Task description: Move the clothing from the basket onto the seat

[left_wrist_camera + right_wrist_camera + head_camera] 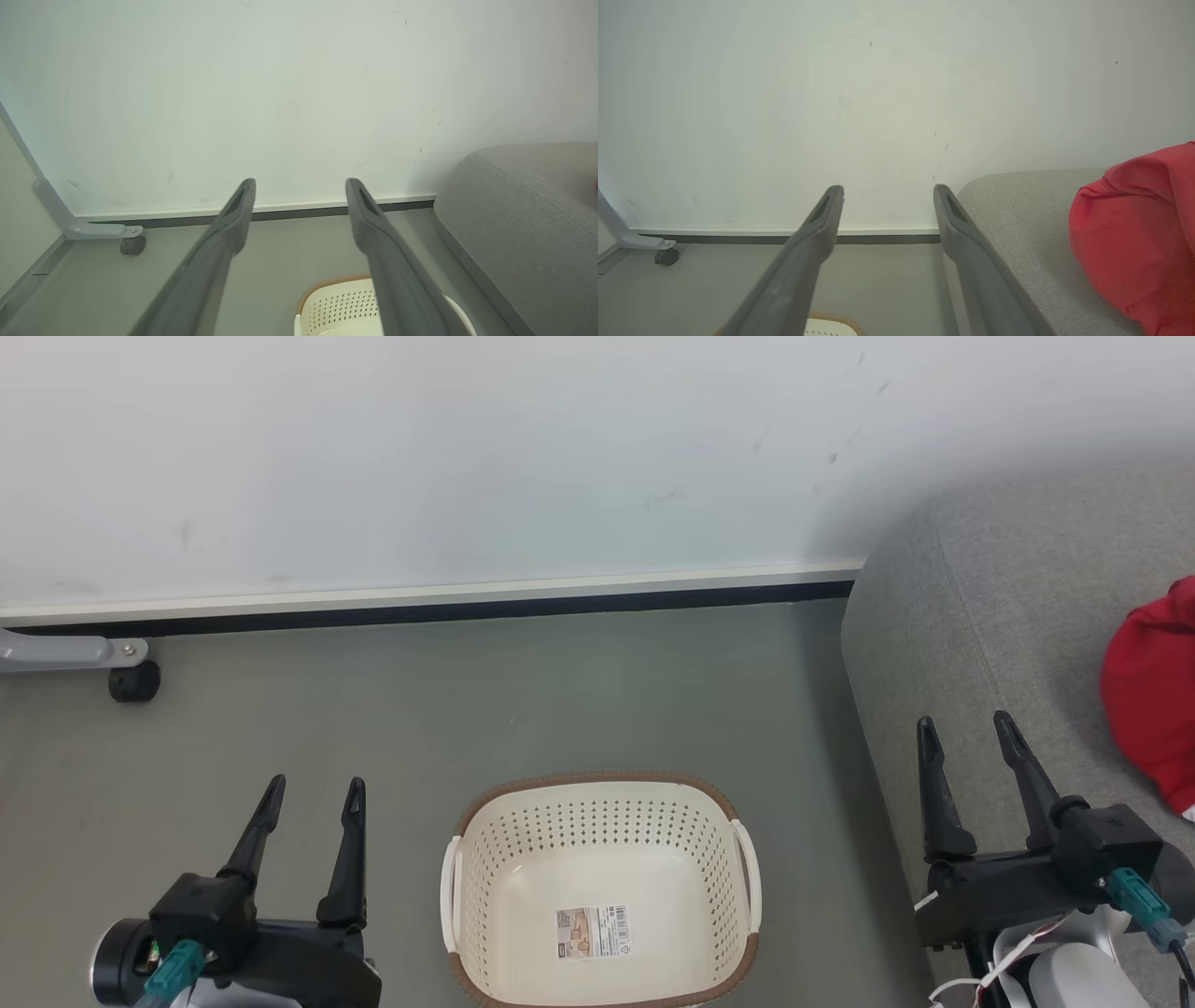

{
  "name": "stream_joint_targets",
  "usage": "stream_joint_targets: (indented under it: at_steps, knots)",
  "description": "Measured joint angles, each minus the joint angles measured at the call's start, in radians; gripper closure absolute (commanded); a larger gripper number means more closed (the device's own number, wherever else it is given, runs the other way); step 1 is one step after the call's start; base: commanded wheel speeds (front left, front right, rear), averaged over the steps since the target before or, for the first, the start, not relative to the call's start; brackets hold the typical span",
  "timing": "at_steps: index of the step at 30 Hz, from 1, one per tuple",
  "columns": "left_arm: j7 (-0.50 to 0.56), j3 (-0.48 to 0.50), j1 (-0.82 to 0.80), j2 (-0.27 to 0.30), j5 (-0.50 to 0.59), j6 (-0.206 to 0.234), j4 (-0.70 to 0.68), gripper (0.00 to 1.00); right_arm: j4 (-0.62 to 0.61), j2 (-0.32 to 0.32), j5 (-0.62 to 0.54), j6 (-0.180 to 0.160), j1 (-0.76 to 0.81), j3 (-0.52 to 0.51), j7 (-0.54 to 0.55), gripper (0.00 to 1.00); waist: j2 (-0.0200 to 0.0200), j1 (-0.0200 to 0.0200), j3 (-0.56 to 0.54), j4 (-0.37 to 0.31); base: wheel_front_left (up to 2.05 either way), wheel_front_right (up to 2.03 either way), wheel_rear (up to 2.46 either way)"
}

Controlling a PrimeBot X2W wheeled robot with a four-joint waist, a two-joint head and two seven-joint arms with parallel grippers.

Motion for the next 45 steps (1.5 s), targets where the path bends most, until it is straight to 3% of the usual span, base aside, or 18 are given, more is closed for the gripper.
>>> stream_joint_targets:
  at_steps: [33, 34, 45]
  knots:
    - [0.016, 0.010, 0.019, -0.026, 0.027, 0.000, 0.003, 0.00, -0.030, -0.001, 0.013, -0.001, 0.036, -0.006, 0.034, 0.00, 0.0000, -0.0001, -0.028, 0.008, 0.00, 0.00, 0.00]
    - [0.016, 0.010, 0.019, -0.027, 0.027, 0.000, 0.002, 1.00, -0.030, -0.001, 0.013, -0.001, 0.036, -0.006, 0.034, 1.00, 0.0000, 0.0000, -0.028, 0.008, 0.00, 0.00, 0.00]
    - [0.026, 0.003, 0.060, -0.058, -0.002, -0.008, 0.073, 1.00, 0.043, 0.028, 0.032, 0.002, 0.091, -0.001, 0.035, 1.00, 0.0000, 0.0000, -0.029, 0.008, 0.00, 0.00, 0.00]
